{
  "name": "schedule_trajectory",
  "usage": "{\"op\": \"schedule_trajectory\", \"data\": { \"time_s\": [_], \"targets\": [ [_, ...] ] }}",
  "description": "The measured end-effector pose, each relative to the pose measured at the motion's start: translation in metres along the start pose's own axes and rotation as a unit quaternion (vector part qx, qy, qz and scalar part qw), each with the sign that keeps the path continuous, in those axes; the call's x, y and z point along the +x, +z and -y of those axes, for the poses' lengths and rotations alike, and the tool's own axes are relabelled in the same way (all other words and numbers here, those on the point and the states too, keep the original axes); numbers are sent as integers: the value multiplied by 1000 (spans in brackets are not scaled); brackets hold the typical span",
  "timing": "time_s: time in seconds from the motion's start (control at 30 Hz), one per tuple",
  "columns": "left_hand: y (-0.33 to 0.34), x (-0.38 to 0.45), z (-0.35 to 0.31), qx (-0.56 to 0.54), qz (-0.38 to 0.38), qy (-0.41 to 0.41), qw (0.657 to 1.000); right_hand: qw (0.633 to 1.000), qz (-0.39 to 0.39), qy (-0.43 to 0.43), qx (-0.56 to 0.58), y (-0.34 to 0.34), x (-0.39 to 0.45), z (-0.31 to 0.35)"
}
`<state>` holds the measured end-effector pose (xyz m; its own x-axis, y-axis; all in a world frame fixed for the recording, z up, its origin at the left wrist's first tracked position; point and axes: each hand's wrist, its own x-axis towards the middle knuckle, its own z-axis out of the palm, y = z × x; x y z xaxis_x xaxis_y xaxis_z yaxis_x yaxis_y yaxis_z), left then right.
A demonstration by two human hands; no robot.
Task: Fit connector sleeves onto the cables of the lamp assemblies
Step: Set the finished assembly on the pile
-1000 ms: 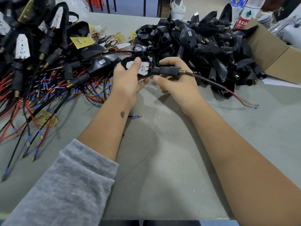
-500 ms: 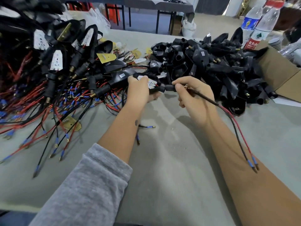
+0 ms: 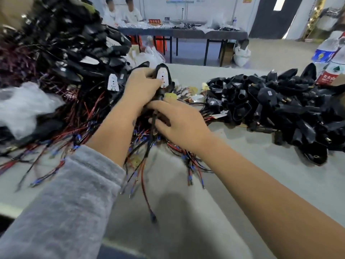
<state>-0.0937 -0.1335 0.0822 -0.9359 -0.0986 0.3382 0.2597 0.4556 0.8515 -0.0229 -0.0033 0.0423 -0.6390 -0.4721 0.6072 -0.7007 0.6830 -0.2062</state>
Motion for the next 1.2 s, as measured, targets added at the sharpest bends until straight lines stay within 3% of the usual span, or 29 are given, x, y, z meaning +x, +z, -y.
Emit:
{"op": "schedule_trajectory", "data": {
  "time_s": [0.1,0.2,0.33,0.53,0.67,0.73,0.8,0.87,0.93,1.03,1.13,1.2],
  "targets": [
    [-25,15,5,35,-61,-3,997,991,92,59,81,22,29,12],
    [-31,15,18,91,-45,6,995,985,153,70,34,42,30,14],
    [-17,3,41,186,-12,62,981,986,128,93,53,46,13,4],
    [4,-7,40,347,-90,55,932,985,63,157,26,18,-31,-36],
    [37,-18,20,314,-140,-3,939,969,67,236,7,-2,-69,-67],
    [63,-30,9,267,-155,28,951,967,75,244,-20,-6,-86,-75],
    [95,-45,2,194,-96,79,973,965,78,250,-25,-9,-99,-80],
    [127,-62,2,117,31,84,989,962,69,265,-18,-12,-105,-83],
    [150,-74,10,151,103,65,981,956,42,289,-15,-16,-107,-89],
    [164,-81,21,282,82,89,952,930,-40,363,48,-25,-112,-96],
    [158,-80,25,311,35,99,945,902,-76,416,90,-29,-116,-102],
    [158,-79,26,347,59,84,932,884,-88,442,121,-28,-115,-103]
  ]
}}
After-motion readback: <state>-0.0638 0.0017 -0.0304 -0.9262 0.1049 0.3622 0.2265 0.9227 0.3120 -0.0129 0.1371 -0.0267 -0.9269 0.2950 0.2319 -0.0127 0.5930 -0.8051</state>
